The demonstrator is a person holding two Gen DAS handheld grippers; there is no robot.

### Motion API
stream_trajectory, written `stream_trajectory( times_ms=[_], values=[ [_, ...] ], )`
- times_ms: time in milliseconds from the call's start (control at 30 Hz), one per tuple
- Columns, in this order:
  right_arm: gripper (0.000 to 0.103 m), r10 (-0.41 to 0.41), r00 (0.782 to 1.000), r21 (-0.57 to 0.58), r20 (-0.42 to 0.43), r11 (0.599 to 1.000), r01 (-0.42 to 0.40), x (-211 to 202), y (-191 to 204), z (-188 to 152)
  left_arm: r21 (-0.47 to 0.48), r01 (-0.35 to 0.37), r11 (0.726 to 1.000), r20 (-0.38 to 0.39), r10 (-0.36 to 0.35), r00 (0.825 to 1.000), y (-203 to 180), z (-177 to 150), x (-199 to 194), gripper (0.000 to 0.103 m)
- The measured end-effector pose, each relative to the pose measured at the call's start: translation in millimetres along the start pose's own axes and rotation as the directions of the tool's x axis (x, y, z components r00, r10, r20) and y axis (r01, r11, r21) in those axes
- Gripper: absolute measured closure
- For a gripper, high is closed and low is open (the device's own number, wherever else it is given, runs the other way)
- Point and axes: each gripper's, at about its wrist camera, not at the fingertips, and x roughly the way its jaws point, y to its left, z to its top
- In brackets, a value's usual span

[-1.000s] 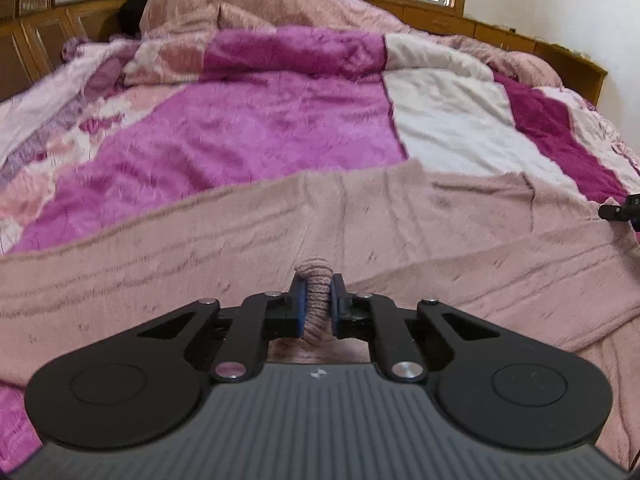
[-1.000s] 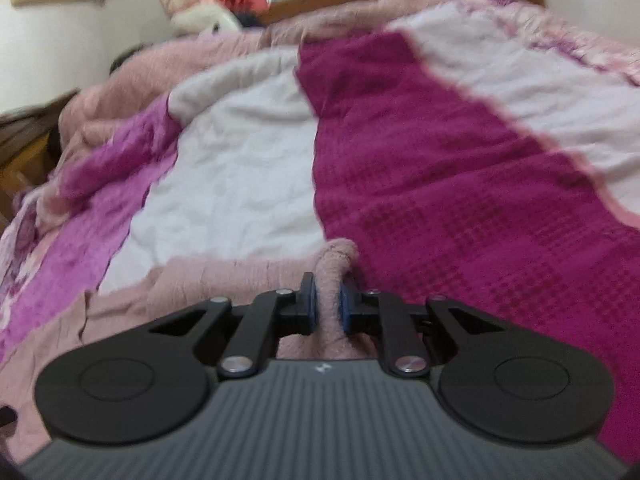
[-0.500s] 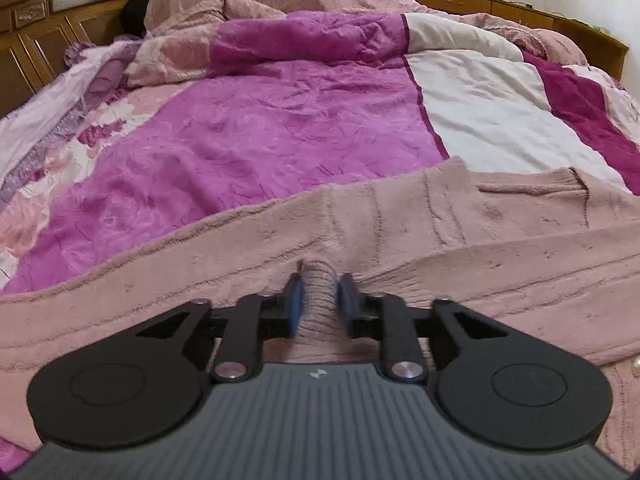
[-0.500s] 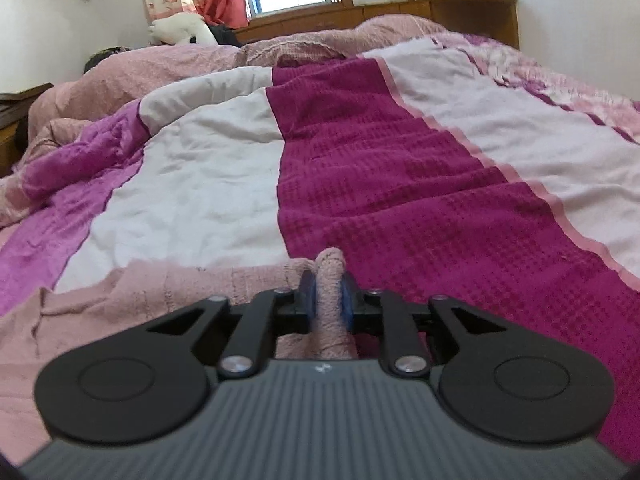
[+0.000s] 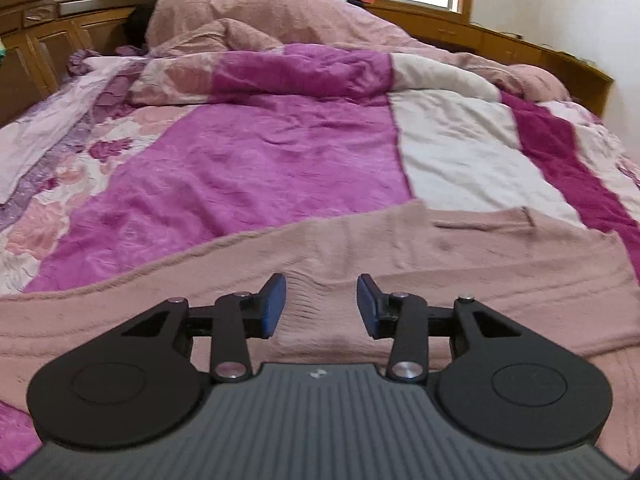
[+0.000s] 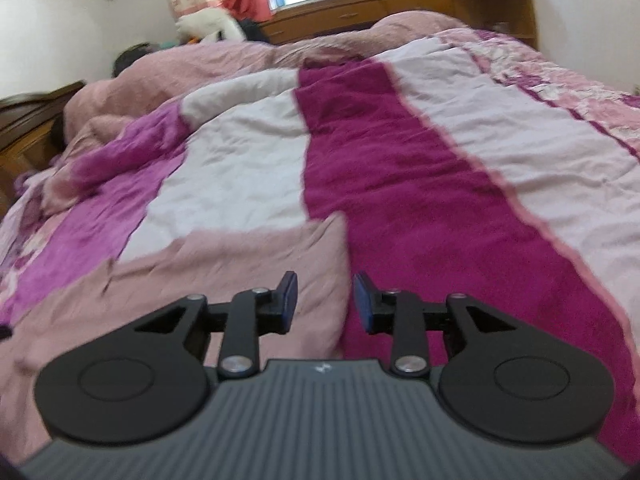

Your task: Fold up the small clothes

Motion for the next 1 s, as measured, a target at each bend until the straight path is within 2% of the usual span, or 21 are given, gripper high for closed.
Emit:
stream_trajectory(
  times_ms=[100, 267, 367, 500, 600, 767, 1000],
  values=[
    [0.069, 0.024, 1.000, -0.042, -0.019, 0.999, -0.024, -7, 15, -15, 0.034, 0.007, 0.999, -0.014, -0.006, 1.000, -13, -8, 3, 0.056],
    [0.070, 0.041, 0.999, -0.097, -0.001, 0.994, -0.041, -17, 32, -38, 0.054, 0.014, 0.998, -0.074, -0.010, 0.997, -26, -25, 19, 0.056],
    [0.071, 0.013, 0.999, -0.097, -0.037, 0.995, -0.017, -4, 30, -51, 0.064, -0.001, 0.998, -0.105, 0.008, 0.994, -27, -34, 34, 0.056],
    [0.071, 0.002, 1.000, -0.137, 0.009, 0.991, -0.001, 0, 32, -64, 0.060, -0.010, 0.998, -0.104, 0.017, 0.994, -27, -35, 39, 0.055],
    [0.070, -0.016, 1.000, -0.154, 0.024, 0.988, 0.019, -1, 37, -66, 0.059, -0.016, 0.998, -0.109, 0.022, 0.994, -26, -33, 37, 0.054],
    [0.069, -0.012, 1.000, -0.108, 0.016, 0.994, 0.014, -9, 38, -59, 0.065, -0.017, 0.998, -0.100, 0.023, 0.995, -29, -20, 27, 0.054],
    [0.069, 0.044, 0.998, -0.148, 0.051, 0.988, -0.036, -15, 57, -32, 0.059, 0.021, 0.998, -0.060, -0.017, 0.998, -36, 4, 25, 0.054]
  ],
)
